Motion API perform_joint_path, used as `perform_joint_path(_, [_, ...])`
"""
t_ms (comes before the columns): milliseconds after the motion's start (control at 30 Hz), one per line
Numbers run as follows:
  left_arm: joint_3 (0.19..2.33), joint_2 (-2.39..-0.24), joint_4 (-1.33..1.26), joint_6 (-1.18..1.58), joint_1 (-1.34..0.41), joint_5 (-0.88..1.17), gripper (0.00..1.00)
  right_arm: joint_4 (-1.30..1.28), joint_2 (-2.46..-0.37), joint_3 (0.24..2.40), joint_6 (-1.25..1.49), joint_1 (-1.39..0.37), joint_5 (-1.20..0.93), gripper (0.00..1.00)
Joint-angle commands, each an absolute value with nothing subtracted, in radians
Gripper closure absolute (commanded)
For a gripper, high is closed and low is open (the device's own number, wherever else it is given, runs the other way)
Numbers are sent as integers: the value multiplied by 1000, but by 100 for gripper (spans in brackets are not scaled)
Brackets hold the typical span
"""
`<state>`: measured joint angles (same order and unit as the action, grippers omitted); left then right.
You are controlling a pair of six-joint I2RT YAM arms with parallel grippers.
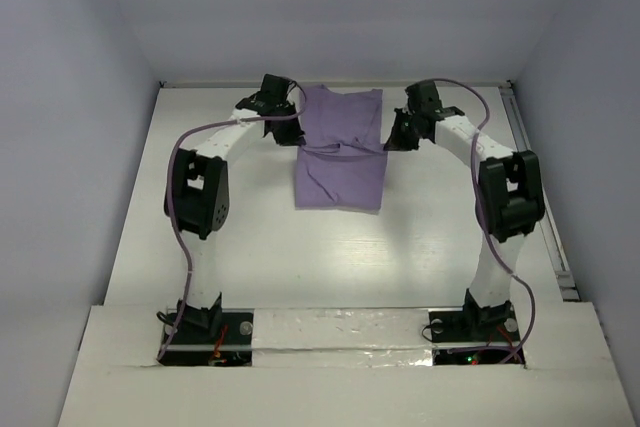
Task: Fold and stack the t-shirts
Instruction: Fold the tshirt
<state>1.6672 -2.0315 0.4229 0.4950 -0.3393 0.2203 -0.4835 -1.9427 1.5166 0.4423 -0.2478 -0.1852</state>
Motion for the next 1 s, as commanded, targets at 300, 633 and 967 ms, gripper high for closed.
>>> perform_joint_path(300, [1910, -2226, 462, 440, -307, 204, 85, -552, -2174, 1827, 350, -221, -201, 87])
perform_joint_path(633, [1699, -1941, 365, 422, -298, 153, 34, -505, -1901, 1607, 396, -212, -222, 44])
perform_joint_path(967, [887, -1559, -38, 689, -373, 334, 60, -152, -1479, 835, 624, -235, -465, 100])
